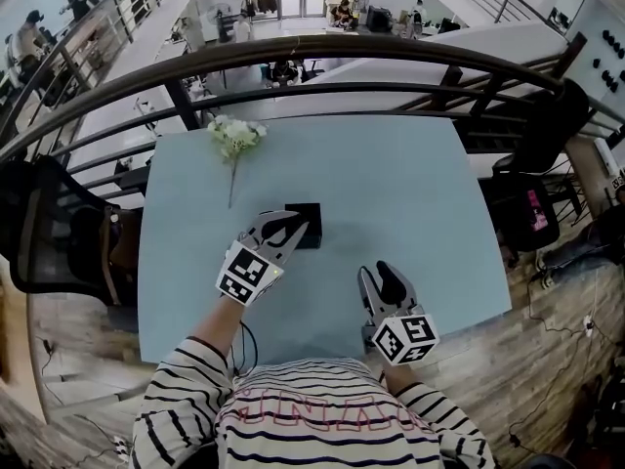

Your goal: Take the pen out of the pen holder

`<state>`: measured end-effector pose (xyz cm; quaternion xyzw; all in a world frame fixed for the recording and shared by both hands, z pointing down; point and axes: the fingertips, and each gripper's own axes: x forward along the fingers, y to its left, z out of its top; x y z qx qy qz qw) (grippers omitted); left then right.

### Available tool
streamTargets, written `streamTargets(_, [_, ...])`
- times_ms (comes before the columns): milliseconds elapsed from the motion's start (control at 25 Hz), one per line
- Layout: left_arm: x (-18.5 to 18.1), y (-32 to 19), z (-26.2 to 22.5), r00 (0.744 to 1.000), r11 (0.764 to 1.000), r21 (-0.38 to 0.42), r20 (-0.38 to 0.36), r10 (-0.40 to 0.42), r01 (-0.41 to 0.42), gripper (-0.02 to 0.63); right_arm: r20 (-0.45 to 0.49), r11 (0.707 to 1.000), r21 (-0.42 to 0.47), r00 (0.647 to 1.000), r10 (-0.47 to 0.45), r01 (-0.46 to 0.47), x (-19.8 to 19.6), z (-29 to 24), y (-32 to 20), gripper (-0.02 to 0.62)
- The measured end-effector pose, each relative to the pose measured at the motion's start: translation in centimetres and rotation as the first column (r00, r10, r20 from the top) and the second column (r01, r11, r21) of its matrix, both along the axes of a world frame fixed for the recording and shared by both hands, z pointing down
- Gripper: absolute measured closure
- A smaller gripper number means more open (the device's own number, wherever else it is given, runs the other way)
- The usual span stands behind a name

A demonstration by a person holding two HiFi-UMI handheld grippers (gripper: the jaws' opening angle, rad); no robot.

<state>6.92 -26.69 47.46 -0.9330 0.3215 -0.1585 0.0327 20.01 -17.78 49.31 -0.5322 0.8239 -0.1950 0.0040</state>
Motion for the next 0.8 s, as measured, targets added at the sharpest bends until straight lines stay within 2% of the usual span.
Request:
streamTargets(480, [-4.1,3.0,-4.2,0.998,0.997,0.076,-0.062,-0.012,0.016,0.549,-0.005,1.000,0.023,1.000,-0.007,0.007,-3.9,-1.1,0.7,0.419])
streamTargets(800, [-7.6,5.2,-4.5,0.997,0.996,0.077,-0.076,-0.034,0.040,0.549,-0.008,1.000,0.021,1.000,-0.019,0.019,-6.9,-1.1,1.3,0.419])
